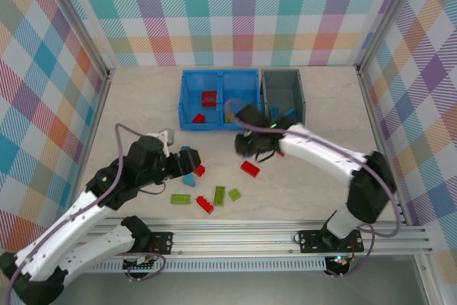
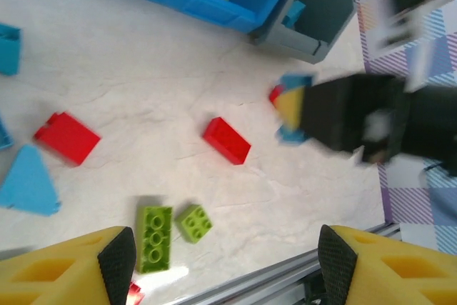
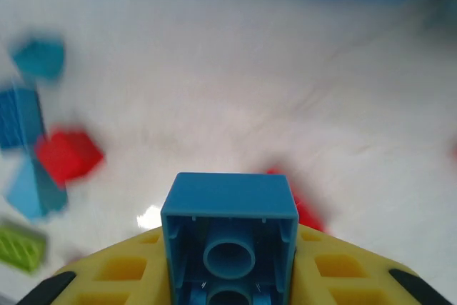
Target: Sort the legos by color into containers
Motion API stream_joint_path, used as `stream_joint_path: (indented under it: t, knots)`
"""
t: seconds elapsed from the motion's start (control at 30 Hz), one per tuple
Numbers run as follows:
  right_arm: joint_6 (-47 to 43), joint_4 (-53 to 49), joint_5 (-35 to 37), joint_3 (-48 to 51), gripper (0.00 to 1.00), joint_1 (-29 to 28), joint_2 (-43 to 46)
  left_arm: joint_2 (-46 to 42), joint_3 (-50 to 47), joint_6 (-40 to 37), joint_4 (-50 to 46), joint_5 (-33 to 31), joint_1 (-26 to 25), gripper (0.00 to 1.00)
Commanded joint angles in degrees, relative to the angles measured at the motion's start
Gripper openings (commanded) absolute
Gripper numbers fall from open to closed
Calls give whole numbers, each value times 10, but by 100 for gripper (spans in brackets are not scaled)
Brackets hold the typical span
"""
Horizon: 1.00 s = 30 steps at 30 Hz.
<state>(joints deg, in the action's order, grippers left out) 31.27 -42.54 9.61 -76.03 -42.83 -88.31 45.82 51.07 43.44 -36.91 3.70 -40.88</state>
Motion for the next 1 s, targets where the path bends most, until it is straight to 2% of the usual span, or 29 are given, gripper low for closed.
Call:
stream_joint_path:
  t: [0.0,0.07,0.23,0.43,0.63,0.7,0.8,0.9,0.97]
  knots:
    - [-55,-43,2,-34,31,105,8,62,48,-26,88,24,-15,70]
    - [-72,-36,-22,-67,31,166,-23,114,78,-41,115,10,-34,70]
    - [-94,-51,-9,-198,30,239,-172,223,148,-74,144,-78,-108,69]
    - [-87,-121,39,-381,30,264,-347,290,185,-94,177,-144,-163,68]
    - [-74,-206,80,-521,33,274,-475,311,201,-104,178,-158,-185,68]
    - [-77,-213,80,-541,35,274,-497,312,201,-105,176,-162,-188,68]
    - [-85,-203,67,-542,47,274,-498,310,201,-106,169,-166,-189,68]
    - [-97,-190,59,-536,58,266,-469,306,199,-105,158,-171,-190,68]
    - [-101,-183,54,-535,60,259,-445,306,197,-103,149,-177,-190,68]
